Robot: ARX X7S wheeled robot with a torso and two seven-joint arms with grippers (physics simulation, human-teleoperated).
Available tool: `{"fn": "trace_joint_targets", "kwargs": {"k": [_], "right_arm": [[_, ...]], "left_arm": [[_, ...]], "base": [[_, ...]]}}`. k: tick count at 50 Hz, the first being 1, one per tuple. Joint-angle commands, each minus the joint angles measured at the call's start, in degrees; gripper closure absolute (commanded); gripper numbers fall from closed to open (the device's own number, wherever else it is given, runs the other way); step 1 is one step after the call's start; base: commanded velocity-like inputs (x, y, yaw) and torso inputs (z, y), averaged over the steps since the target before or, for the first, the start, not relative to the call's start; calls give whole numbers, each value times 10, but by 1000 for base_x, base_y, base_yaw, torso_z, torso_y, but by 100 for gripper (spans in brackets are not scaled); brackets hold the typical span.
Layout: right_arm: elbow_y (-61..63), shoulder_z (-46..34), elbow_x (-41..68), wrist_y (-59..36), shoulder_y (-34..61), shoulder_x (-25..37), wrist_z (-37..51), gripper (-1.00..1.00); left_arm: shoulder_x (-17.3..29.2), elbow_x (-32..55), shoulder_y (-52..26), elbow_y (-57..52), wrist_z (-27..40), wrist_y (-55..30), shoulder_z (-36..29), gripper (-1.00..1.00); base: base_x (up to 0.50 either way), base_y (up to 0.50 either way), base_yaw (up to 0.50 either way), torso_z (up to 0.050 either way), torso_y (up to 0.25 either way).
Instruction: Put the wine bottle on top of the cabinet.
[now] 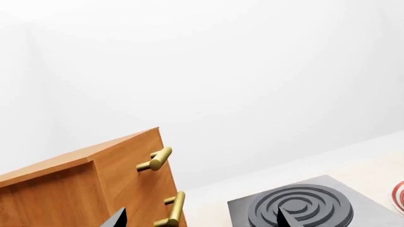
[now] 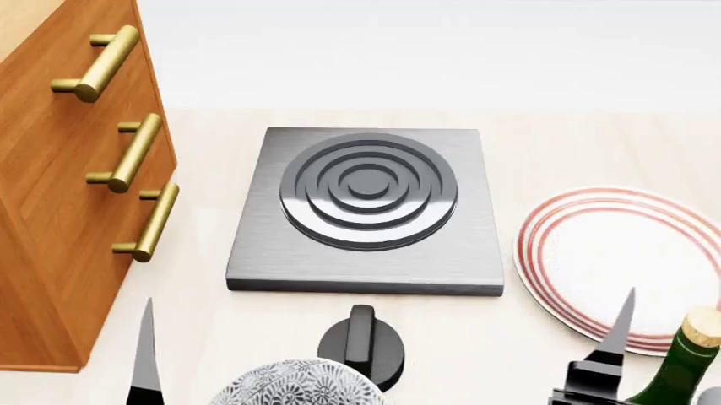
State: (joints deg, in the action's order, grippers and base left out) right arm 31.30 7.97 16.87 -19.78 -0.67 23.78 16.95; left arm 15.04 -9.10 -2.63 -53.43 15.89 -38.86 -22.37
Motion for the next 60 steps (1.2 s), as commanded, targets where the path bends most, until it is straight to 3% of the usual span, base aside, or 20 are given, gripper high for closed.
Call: {"fn": "trace_joint_targets", "kwargs": {"k": [1, 4, 5, 27, 60], "right_arm": [[-14, 17, -11, 11, -4, -12, -8, -100], [-15, 16, -16, 15, -10, -12, -5, -100], [-14, 16, -15, 18, -12, -13, -7, 100], [-9, 13, -9, 8, -1, -8, -4, 100], [81, 48, 57, -137, 131, 60, 17, 100]], "left_arm": [[-12, 15, 3, -2, -21, 23, 18, -100], [-12, 14, 2, -4, -20, 22, 16, -100], [-11, 15, 2, -2, -20, 23, 17, -100], [-10, 17, -2, -5, -17, 18, 12, -100], [-5, 22, -2, -8, -11, 14, 8, -100]], "base": [[0, 0, 0, 0, 0], [0, 0, 0, 0, 0], [0, 0, 0, 0, 0], [0, 0, 0, 0, 0], [0, 0, 0, 0, 0]]}}
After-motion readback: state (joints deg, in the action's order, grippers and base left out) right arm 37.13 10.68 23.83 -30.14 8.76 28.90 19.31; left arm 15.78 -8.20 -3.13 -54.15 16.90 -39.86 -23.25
